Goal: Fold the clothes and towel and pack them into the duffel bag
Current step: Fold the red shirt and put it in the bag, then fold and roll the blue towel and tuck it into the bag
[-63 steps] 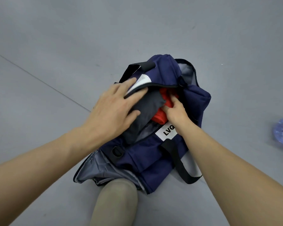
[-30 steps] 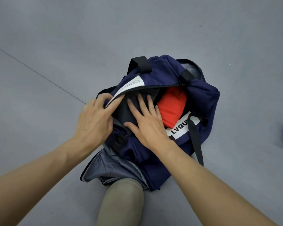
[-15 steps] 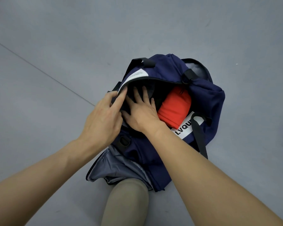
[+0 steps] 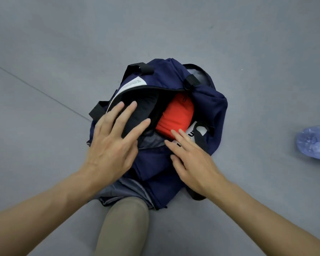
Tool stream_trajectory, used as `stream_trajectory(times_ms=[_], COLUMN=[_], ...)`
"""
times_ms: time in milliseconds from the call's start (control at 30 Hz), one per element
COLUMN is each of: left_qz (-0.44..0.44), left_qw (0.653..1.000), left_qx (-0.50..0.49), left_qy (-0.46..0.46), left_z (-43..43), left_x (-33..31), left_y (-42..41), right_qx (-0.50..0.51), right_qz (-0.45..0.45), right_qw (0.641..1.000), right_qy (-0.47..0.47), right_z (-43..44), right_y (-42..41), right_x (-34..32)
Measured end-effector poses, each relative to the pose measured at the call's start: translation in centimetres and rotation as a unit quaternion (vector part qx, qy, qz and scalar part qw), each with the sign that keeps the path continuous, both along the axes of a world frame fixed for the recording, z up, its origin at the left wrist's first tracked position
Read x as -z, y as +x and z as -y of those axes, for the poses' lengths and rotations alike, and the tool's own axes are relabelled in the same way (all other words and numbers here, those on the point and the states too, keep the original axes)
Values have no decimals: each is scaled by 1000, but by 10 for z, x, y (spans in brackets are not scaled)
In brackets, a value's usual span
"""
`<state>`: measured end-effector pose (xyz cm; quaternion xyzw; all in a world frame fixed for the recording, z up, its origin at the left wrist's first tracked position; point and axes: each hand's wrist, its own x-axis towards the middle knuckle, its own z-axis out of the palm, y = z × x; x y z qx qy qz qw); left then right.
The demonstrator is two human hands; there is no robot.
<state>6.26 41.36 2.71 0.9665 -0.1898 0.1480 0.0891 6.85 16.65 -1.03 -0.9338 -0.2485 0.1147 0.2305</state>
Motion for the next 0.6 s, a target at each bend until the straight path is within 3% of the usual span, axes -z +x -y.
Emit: stream_trajectory(times_ms=[133, 267, 433, 600], left_qz=[-41, -99, -272, -348], left_qw=[997, 987, 961, 931], left_qx=[63, 122, -47, -114], left_qy=[-15, -30, 3, -13], left_z=[38, 87, 112, 119], left_x=[1, 3, 36, 44], left_y=[-5, -4, 12, 33], right_qx=[2, 104, 232, 353], right_qz=[-16, -46, -89, -93], right_qw=[999, 989, 965, 931], right_qy=[-48, -95, -78, -6], right_z=[98, 206, 293, 323], right_y=[-42, -98, -194, -284], right_x=[-26, -54, -74, -52])
